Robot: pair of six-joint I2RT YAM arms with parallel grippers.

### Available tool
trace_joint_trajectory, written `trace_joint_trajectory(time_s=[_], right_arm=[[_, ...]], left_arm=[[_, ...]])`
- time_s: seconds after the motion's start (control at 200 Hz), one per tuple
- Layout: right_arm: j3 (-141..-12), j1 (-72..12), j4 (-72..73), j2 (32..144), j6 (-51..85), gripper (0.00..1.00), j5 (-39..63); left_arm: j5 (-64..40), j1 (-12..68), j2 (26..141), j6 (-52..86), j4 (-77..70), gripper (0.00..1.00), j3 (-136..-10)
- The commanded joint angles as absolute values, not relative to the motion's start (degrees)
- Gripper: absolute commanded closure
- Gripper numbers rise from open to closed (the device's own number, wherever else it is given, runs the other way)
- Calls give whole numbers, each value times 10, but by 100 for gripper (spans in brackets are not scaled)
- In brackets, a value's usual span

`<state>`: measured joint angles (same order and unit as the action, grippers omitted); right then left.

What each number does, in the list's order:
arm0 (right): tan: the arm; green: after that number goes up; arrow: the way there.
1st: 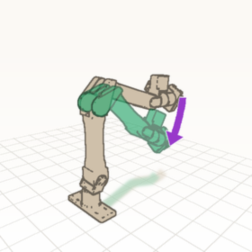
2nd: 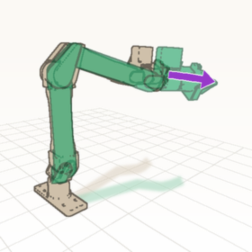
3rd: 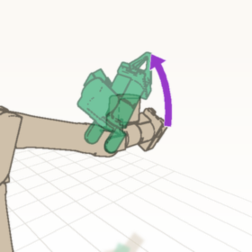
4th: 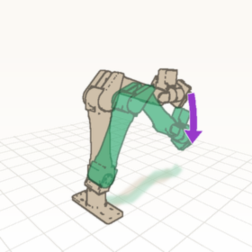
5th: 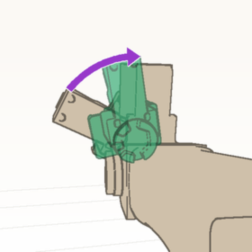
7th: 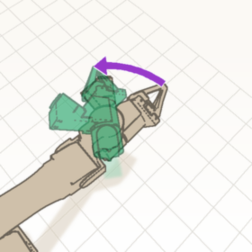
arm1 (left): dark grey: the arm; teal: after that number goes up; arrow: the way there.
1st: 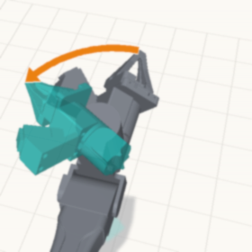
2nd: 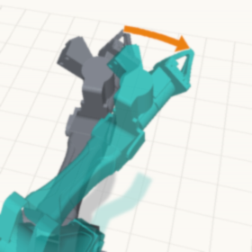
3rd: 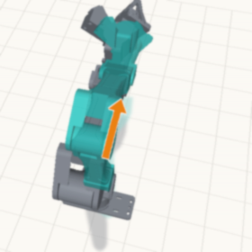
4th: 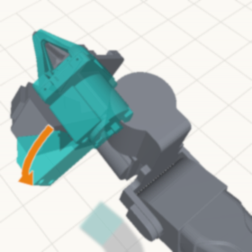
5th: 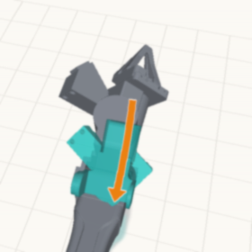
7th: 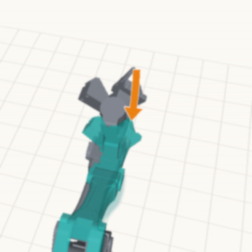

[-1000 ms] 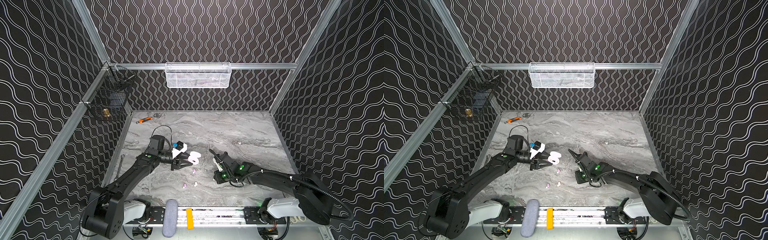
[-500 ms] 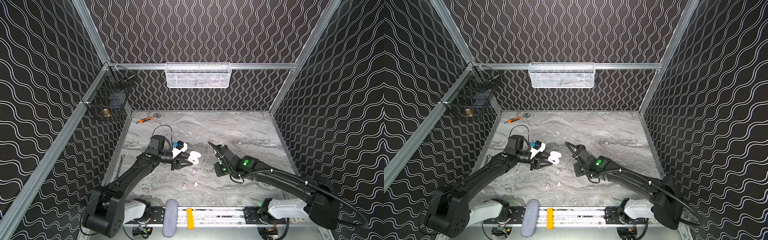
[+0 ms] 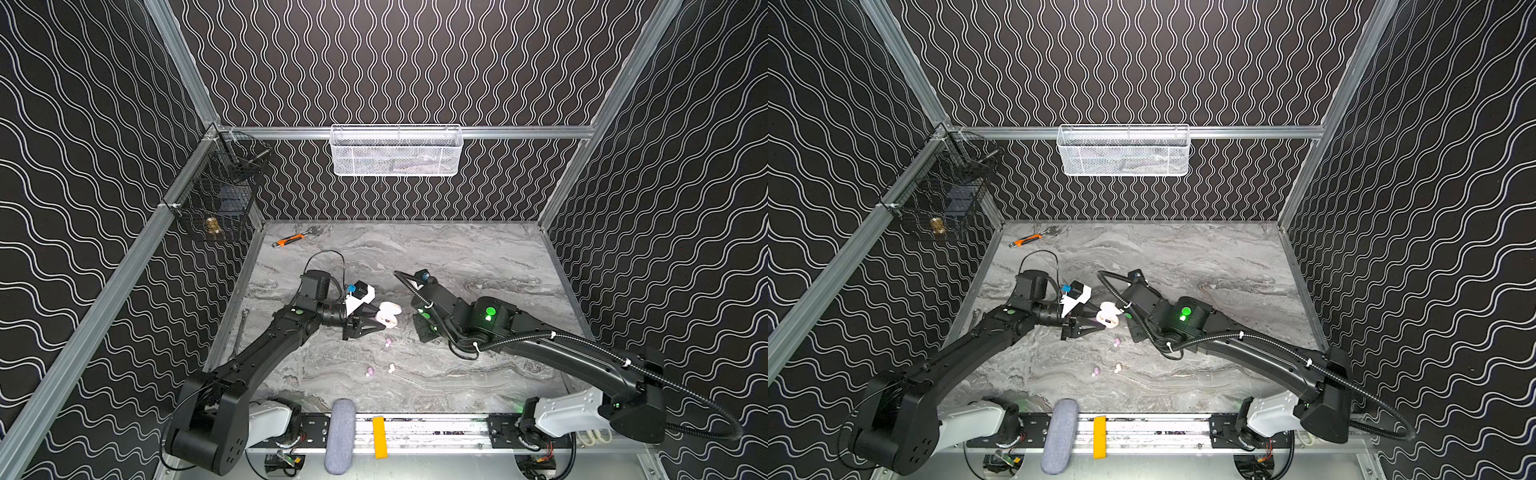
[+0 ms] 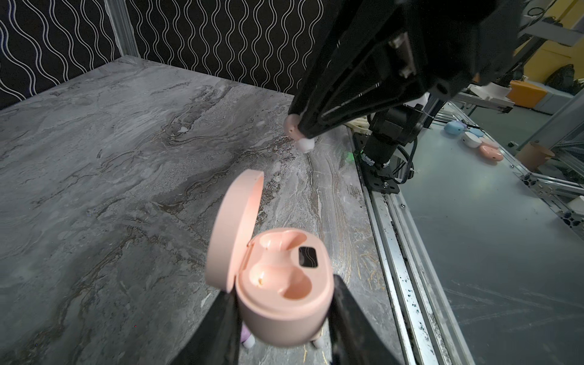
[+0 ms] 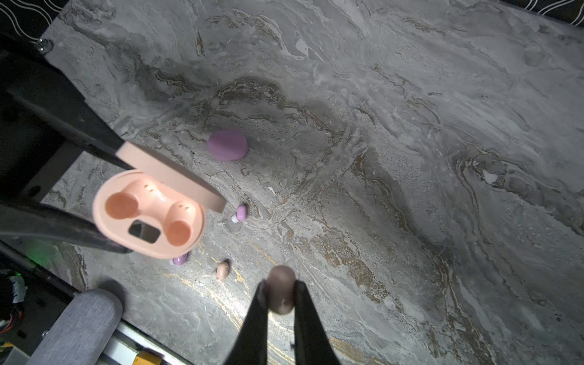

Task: Insert wireless bluetooth earbuds into charging case
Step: Insert the wireless bluetooth earbud into the charging case.

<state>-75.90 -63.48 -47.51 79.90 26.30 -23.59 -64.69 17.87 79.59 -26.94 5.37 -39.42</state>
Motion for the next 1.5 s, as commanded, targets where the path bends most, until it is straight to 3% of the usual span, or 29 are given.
trace_joint_trajectory(time_s=[0.0,0.501,1.492], right_arm=[[-788,-651,-515,822,257,85,-274],[-884,-700,-543,926,231,85,-339],[-910,-706,-542,972,216,84,-343]], left_arm=[[-643,179,796,-261,37,74,-399],[-642,179,796,-261,37,74,-400],[-642,179,793,-261,38,74,-400]])
